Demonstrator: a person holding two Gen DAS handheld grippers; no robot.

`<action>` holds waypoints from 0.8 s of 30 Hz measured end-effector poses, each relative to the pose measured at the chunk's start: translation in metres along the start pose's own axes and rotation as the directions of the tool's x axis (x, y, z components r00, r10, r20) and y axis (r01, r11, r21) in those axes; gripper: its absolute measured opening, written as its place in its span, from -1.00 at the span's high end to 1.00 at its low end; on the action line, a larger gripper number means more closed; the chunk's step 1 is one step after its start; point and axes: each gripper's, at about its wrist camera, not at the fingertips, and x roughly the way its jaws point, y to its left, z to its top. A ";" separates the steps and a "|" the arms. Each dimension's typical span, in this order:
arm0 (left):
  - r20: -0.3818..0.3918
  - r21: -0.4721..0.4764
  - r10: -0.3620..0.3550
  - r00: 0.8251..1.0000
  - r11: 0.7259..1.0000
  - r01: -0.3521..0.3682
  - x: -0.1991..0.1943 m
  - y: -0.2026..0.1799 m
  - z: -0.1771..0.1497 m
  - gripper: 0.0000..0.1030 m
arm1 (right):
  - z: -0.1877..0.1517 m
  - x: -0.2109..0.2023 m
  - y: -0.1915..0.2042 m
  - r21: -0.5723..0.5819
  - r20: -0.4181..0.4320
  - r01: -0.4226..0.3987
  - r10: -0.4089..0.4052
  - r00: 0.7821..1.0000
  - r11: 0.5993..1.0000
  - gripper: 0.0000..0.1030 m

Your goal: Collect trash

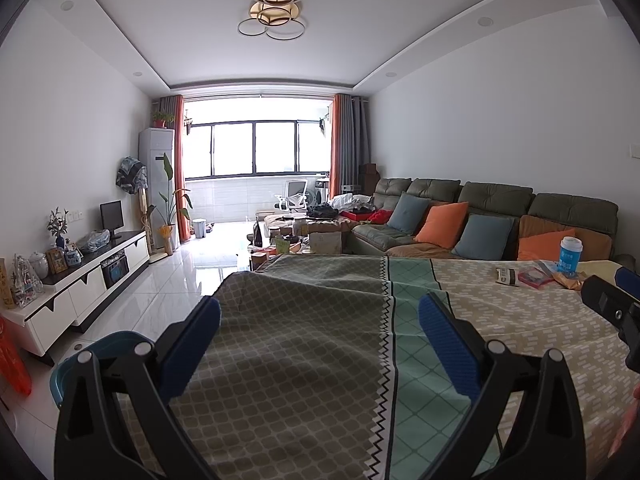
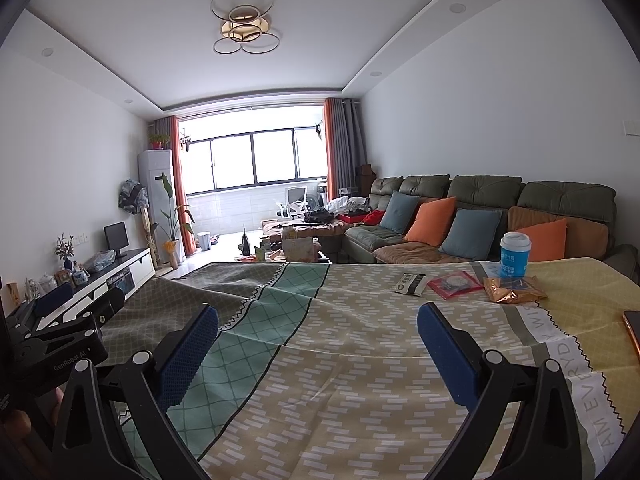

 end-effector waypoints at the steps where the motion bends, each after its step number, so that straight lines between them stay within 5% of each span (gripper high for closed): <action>1: 0.000 -0.001 -0.001 1.000 1.000 0.001 0.000 0.000 0.001 -0.93 | 0.000 -0.001 0.000 0.000 0.000 0.001 -0.001 1.000 1.000 -0.93; 16: -0.010 0.002 -0.004 1.000 1.000 0.004 -0.002 0.007 0.000 -0.93 | 0.001 -0.002 -0.001 0.000 0.006 0.005 -0.005 1.000 1.000 -0.93; 21: -0.114 0.014 -0.015 0.993 1.000 0.016 0.017 0.011 0.005 -0.93 | 0.006 -0.002 -0.011 -0.009 -0.008 0.044 -0.044 0.999 0.999 -0.93; 24: -0.229 0.040 0.003 0.973 0.999 0.007 0.044 0.016 0.008 -0.93 | 0.010 0.005 -0.029 -0.016 -0.051 0.102 -0.103 0.993 0.995 -0.93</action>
